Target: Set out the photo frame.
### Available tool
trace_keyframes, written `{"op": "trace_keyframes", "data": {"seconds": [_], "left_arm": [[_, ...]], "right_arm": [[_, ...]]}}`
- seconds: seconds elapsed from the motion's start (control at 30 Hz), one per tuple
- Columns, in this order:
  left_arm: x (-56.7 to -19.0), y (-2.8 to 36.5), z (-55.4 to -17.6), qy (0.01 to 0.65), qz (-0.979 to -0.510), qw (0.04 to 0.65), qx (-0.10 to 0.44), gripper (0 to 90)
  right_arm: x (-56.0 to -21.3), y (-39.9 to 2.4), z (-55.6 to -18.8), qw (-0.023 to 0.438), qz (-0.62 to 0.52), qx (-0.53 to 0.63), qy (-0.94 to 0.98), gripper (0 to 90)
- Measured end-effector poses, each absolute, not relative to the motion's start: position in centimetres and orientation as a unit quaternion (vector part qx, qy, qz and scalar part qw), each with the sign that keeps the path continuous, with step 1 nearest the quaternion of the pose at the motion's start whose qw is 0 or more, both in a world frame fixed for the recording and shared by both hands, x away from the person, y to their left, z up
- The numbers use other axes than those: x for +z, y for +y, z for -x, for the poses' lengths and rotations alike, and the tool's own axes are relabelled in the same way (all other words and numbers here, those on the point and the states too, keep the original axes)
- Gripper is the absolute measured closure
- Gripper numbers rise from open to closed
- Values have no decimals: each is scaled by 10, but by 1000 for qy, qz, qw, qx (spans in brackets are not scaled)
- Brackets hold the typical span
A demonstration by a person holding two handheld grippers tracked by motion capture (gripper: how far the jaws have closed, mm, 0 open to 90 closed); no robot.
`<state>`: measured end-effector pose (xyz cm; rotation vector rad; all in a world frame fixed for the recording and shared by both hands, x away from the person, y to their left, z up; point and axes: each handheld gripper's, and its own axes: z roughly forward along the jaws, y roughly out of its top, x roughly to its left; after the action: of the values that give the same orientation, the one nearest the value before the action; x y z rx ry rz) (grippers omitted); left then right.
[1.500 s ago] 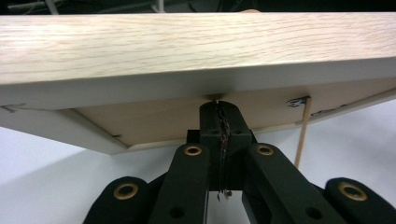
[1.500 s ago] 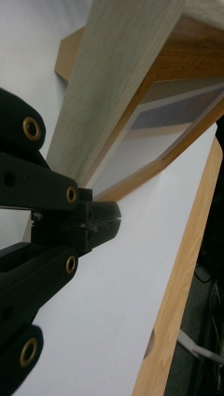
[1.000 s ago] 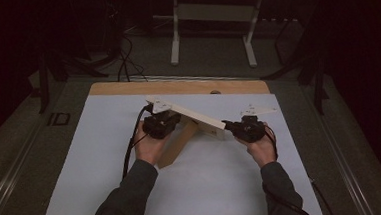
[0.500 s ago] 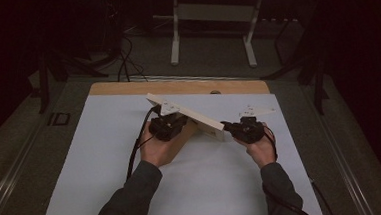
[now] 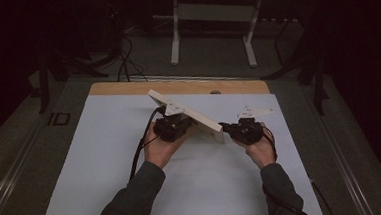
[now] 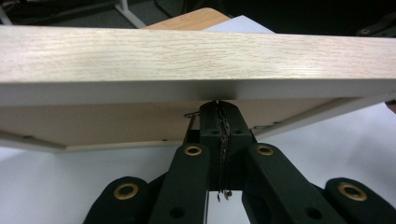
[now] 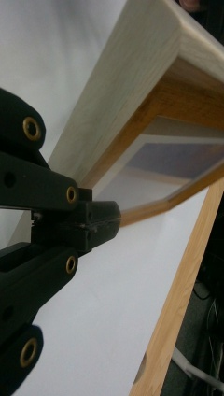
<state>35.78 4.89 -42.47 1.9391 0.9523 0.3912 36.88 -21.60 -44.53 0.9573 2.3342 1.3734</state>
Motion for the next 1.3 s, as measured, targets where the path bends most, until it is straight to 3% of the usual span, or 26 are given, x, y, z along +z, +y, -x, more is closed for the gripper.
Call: {"op": "trace_keyframes", "data": {"seconds": [1.3], "left_arm": [[-424,57,-363,359,-796,469,133,900]], "right_arm": [[-444,-194,-353,109,-277,476,828,899]]}}
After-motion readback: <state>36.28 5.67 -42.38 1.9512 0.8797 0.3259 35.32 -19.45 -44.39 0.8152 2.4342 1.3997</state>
